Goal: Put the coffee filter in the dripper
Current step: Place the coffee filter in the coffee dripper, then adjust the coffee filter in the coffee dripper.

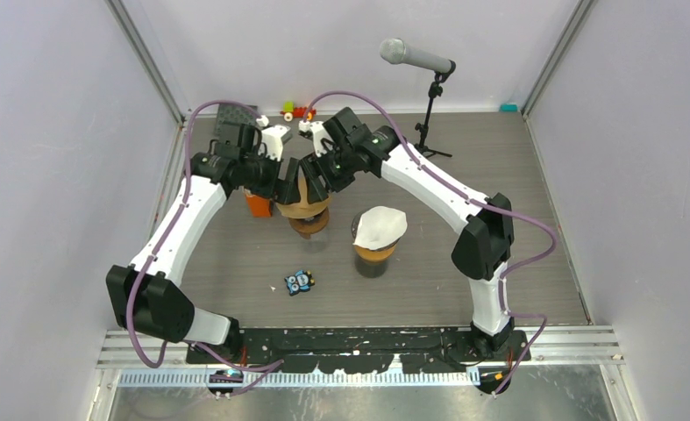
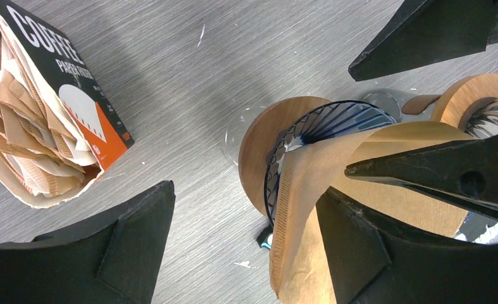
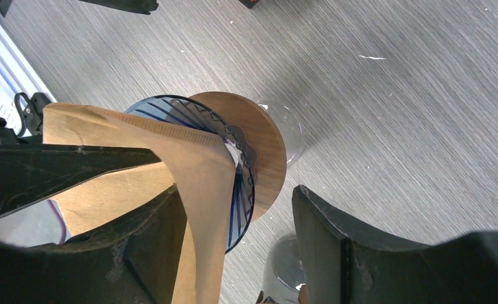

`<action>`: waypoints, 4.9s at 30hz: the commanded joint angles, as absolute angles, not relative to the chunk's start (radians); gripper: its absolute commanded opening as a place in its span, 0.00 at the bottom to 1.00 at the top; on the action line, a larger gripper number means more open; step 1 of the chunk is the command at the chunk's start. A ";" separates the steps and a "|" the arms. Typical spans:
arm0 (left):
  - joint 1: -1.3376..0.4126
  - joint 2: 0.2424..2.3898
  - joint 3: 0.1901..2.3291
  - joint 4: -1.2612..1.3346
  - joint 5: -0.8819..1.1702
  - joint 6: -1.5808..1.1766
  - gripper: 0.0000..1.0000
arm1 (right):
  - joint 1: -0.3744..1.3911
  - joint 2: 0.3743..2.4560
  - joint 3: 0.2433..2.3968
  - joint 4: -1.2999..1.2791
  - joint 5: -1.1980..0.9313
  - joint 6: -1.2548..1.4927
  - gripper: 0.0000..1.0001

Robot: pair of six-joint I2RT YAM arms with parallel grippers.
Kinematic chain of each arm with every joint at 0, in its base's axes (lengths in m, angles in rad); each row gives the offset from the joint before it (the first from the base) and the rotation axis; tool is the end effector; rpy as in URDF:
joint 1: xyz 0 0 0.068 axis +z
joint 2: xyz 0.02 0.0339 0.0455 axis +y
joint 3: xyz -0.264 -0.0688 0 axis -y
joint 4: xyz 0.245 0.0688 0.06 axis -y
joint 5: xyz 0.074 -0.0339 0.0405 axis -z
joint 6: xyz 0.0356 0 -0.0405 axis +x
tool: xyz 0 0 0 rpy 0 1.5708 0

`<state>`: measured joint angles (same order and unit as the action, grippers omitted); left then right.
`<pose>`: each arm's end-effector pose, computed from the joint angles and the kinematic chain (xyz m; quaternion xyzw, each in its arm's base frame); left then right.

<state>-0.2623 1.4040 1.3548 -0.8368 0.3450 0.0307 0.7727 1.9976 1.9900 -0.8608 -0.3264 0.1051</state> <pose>0.2787 -0.0873 0.3384 0.1925 0.9096 -0.1988 0.3099 0.3102 0.3183 0.3297 -0.3564 0.8570 0.2823 0.2424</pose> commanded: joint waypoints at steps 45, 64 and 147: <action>-0.261 1.271 1.406 -0.754 0.417 0.065 0.96 | 0.734 1.786 2.051 -0.913 -0.303 0.031 0.68; -0.187 1.180 1.344 -0.455 0.179 -0.035 1.00 | 0.396 1.448 1.794 -0.737 -0.097 0.009 0.80; -0.482 1.086 1.409 -0.675 0.075 0.115 1.00 | 0.678 1.480 1.361 -0.811 -0.217 -0.320 0.86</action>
<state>-0.4843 1.1084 1.4067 -0.7155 0.0868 0.1131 0.6708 1.5013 1.3834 -0.8394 -0.2470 -0.3050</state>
